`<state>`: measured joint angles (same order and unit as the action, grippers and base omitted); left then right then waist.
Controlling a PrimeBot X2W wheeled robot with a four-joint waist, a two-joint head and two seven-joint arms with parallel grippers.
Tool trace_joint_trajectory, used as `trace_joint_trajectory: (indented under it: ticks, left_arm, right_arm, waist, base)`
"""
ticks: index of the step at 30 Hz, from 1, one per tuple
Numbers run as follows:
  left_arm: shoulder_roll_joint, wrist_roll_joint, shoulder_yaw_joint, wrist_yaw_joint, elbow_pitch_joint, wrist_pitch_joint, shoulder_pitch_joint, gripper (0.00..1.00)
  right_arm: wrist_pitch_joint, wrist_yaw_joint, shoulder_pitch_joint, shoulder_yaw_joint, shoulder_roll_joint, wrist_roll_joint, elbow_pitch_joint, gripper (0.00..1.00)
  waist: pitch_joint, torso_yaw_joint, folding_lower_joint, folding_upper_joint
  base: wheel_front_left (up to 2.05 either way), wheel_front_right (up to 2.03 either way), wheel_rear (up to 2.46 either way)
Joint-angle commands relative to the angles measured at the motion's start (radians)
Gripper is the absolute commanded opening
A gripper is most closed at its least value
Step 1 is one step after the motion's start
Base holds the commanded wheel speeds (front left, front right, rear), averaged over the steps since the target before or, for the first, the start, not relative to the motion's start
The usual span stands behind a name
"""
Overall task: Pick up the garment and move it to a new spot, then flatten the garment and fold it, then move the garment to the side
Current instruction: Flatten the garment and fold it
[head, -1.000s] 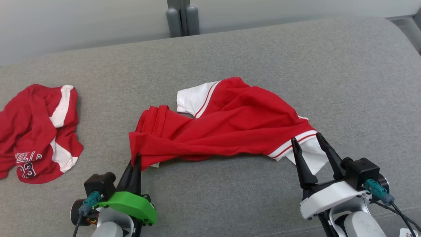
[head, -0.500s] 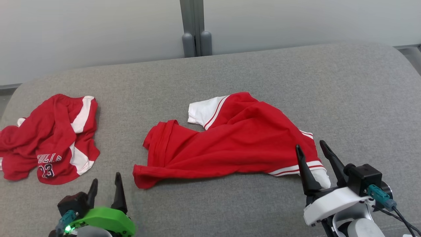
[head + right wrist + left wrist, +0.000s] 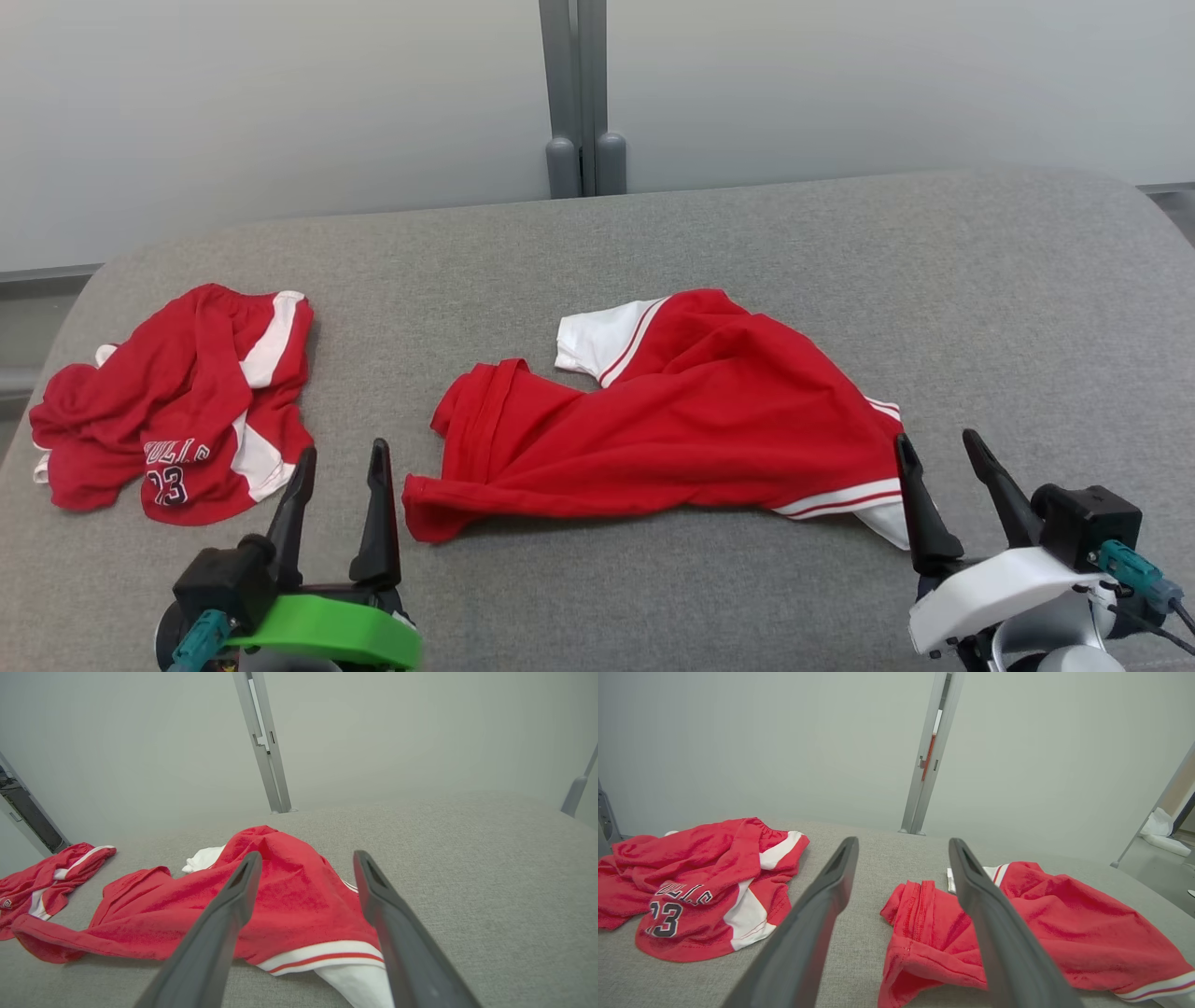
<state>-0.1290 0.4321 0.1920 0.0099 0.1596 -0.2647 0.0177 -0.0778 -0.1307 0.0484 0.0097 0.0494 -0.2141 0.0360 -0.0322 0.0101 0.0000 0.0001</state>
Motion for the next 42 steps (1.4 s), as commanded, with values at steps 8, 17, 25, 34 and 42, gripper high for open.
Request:
trace_joint_trajectory:
  ticks: [8,17,25,34,42]
  left_arm:
    - [0.057,-0.110,-0.040,-0.067,-0.014,0.001,-0.085,1.00]
    - [0.076,-0.146,-0.098,-0.113,-0.038,0.001,-0.116,1.00]
    - [0.078,-0.167,-0.086,-0.129,-0.038,0.001,-0.059,1.00]
    - [0.078,-0.178,-0.079,-0.133,-0.050,0.001,0.002,1.00]
    - [0.078,-0.193,-0.082,-0.138,-0.047,0.001,0.040,1.00]
  right_arm:
    - [0.158,0.000,0.013,-0.058,0.001,-0.020,0.042,1.00]
    - [0.370,0.000,-0.091,-0.142,0.003,-0.089,0.117,1.00]
    - [0.612,0.000,-0.365,-0.228,0.003,0.035,0.327,1.00]
    - [0.659,0.000,-0.525,-0.195,0.049,0.160,0.528,1.00]
    - [0.678,0.001,-0.578,-0.145,0.076,0.140,0.660,1.00]
  waist:
    - [-0.017,-0.008,0.0000,-0.0001]
    - [-0.004,-0.007,0.0000,-0.0001]
    - [0.075,0.015,0.0000,-0.0001]
    - [0.168,0.067,0.0000,-0.0001]
    - [0.201,0.072,0.0000,-0.0001]
  base:
    - [0.00,0.00,0.00]
    - [0.00,0.00,0.00]
    - [0.00,0.00,0.00]
    - [0.00,0.00,0.00]
    - [0.00,0.00,0.00]
